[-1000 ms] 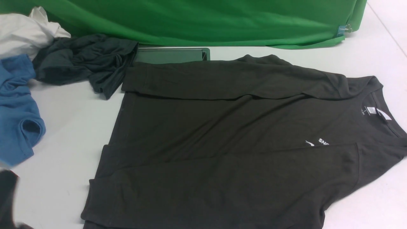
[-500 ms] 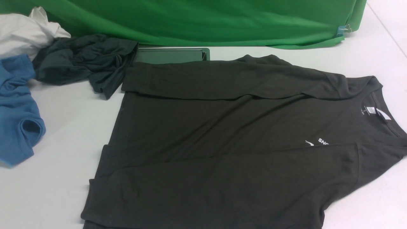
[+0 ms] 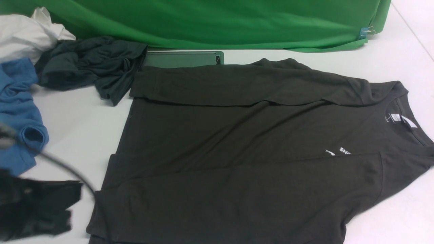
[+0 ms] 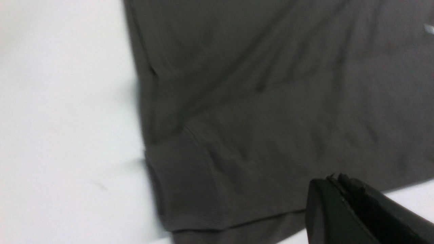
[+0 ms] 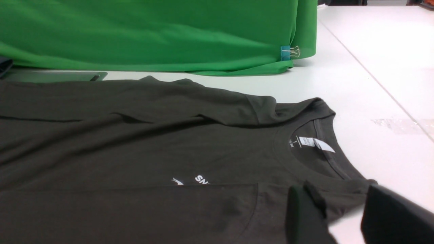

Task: Fold a long-sleeved shirt on a white desktop.
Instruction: 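Grasp the left edge of the dark T-shirt lying flat on the table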

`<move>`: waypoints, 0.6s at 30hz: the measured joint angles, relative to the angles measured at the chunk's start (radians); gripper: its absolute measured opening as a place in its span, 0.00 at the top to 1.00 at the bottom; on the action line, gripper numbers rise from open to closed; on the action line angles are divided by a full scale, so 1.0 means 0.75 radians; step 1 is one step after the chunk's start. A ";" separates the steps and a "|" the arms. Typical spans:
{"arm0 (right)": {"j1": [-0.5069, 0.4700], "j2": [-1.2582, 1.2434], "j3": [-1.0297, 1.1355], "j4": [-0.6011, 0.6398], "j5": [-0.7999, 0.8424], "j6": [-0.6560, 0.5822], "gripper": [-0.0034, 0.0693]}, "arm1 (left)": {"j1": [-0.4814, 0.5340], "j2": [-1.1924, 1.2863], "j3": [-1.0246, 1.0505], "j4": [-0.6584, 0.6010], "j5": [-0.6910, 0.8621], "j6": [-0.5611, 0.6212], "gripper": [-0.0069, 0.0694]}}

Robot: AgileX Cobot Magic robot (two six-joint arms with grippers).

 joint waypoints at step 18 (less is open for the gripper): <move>0.000 0.000 0.000 0.007 -0.050 0.005 0.62 | -0.228 0.517 -0.022 -0.247 -0.176 0.531 0.89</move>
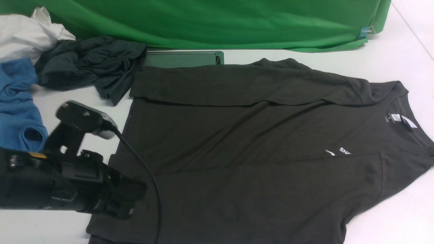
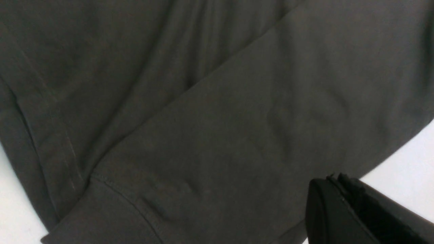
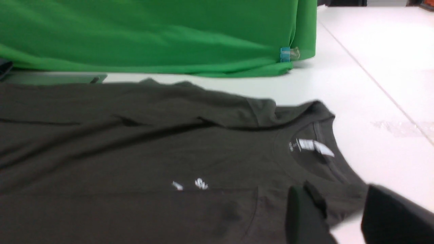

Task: Fold a long-sleeved shirt on a white desktop.
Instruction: 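Grasp the left edge of the dark T-shirt lying flat on the table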

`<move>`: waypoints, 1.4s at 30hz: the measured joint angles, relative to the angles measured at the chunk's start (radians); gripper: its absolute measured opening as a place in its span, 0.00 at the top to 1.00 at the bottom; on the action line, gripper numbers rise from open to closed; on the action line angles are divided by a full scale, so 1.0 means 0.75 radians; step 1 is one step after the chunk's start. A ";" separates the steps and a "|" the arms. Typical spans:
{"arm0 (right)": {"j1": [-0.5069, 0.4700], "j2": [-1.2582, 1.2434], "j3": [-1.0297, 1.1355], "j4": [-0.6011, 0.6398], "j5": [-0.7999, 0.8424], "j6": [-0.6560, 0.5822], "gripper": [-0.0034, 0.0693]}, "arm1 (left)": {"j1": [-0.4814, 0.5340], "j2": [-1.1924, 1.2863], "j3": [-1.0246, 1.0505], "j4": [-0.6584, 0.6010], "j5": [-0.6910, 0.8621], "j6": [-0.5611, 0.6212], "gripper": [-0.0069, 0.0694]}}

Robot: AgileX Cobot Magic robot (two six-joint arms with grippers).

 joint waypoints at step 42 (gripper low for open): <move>0.997 0.886 -1.128 0.100 0.979 -0.181 0.69 | 0.081 0.432 -0.177 0.734 -0.047 -0.480 0.49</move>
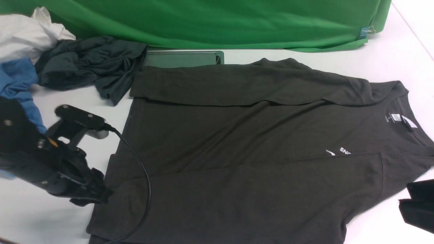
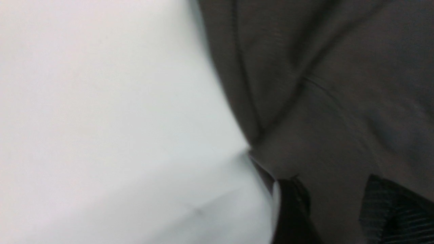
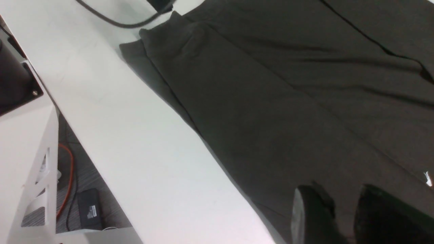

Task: Fold a long-sleeved shirt on a white desktop.
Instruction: 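Grasp the left edge of the dark T-shirt lying flat on the table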

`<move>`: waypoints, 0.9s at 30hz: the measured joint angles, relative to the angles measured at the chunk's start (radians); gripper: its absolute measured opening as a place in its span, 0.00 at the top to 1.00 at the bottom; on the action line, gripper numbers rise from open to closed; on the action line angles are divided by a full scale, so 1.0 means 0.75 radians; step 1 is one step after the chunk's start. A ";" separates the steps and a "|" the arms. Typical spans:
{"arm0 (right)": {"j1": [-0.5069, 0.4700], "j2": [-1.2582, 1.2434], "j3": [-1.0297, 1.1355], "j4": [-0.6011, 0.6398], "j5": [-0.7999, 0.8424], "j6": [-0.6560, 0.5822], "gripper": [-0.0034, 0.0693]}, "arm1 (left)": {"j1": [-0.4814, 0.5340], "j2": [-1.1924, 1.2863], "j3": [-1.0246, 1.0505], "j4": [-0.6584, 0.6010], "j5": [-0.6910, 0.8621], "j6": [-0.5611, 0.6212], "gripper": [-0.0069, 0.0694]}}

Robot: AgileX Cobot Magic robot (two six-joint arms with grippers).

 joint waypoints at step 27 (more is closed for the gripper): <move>0.000 0.001 0.000 -0.001 -0.025 -0.010 0.66 | 0.009 0.248 -0.020 0.004 -0.163 0.005 0.84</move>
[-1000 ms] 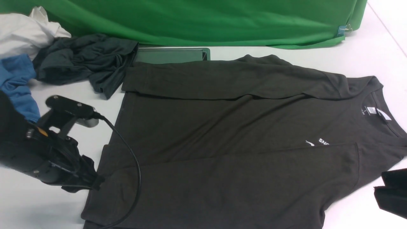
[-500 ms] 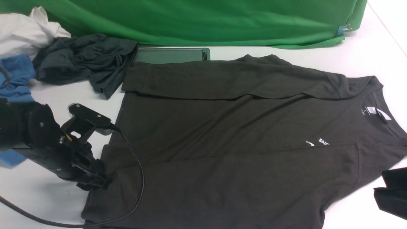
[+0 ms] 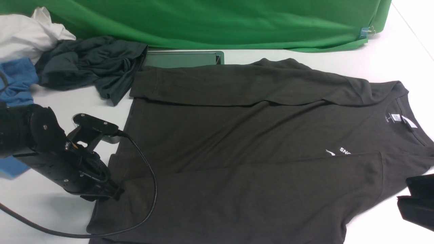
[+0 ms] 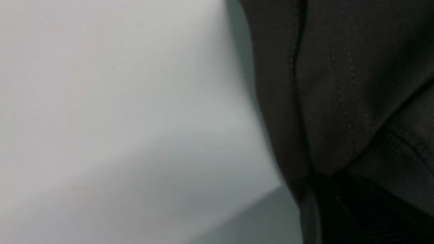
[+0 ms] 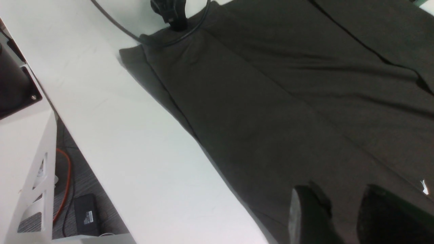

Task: Fold a long-sleeved shirt on a white desktop.
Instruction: 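Grasp the left edge of the dark T-shirt lying flat on the table, then fold the left side of the black T-shirt inward over its body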

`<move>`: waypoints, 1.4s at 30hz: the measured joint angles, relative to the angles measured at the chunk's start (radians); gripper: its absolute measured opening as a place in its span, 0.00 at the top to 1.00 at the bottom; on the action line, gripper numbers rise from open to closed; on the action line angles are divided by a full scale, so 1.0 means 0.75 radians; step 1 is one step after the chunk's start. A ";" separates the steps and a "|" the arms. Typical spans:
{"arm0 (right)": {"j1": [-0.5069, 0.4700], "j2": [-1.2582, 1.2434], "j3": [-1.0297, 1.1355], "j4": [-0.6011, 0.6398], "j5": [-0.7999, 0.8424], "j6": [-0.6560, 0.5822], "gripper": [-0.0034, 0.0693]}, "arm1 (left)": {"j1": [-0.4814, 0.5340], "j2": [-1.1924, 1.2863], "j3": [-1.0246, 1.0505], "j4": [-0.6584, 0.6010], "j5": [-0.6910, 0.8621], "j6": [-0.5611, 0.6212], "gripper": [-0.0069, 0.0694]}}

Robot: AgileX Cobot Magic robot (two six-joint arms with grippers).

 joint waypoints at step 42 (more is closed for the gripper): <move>0.000 0.000 0.000 0.000 -0.128 -0.014 0.65 | -0.002 -0.252 -0.475 -0.069 0.451 0.001 0.85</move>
